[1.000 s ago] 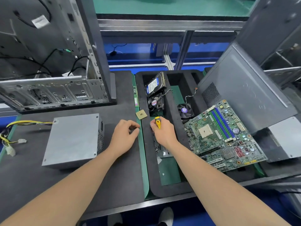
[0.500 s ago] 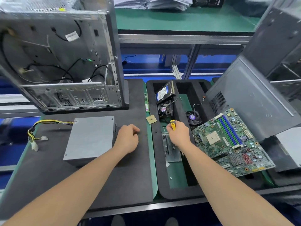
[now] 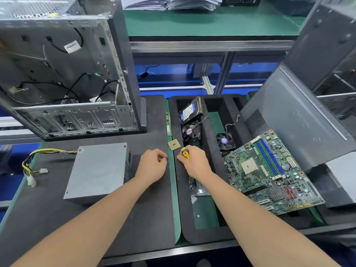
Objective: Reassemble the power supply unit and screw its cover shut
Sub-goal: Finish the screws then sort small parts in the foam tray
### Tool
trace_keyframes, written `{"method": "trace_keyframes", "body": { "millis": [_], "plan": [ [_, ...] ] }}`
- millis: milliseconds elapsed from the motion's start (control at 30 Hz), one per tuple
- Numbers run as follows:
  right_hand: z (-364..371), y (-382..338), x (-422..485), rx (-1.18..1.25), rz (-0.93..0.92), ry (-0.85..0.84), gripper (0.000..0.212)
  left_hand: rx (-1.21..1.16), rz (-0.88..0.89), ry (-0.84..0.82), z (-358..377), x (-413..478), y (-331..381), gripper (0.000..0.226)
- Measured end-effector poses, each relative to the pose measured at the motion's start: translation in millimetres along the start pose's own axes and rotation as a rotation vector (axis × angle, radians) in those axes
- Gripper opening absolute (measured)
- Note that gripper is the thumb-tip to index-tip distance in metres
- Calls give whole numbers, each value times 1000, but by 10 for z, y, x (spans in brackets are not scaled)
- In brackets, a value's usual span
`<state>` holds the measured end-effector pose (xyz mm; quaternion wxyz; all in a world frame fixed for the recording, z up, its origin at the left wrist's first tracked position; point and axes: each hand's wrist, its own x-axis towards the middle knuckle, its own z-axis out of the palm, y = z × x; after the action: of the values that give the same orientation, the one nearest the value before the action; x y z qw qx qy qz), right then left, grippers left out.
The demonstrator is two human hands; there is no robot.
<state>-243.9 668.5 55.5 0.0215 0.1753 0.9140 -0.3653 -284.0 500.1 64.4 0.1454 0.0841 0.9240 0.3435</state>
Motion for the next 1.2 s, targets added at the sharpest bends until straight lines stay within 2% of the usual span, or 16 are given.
{"method": "trace_keyframes", "body": {
  "millis": [167,367,500,600,667,800,933,1067,1200],
  "plan": [
    [-163,-292,7,173,-175,-4,14,-311,-140,-66,-197,-16,179,24],
    [-314,-788,49,224,-386,46,11,-885,-250,-237,-805,-3,272,19],
    [-324,-1146,27,191,-524,24,9,-947,-229,-355,-1253,-69,72,32],
    [-267,-1421,-8,269,-579,-33,13,-930,-176,-455,-1542,-123,-199,49],
    [-193,-1592,-28,303,-604,-98,15,-923,-139,-481,-1702,-169,-409,40],
    [32,-1917,-62,287,-662,-196,14,-958,-91,-452,-1947,-289,-774,29],
    [236,-2234,-126,273,-679,-221,14,-1088,-24,-375,-2116,-431,-1055,35],
    [345,-2563,-222,285,-577,-21,52,-1132,38,-161,-2213,-537,-1245,16],
    [392,-2859,-330,529,-447,123,63,-1047,87,-44,-2213,-623,-1418,21]
  ]
}}
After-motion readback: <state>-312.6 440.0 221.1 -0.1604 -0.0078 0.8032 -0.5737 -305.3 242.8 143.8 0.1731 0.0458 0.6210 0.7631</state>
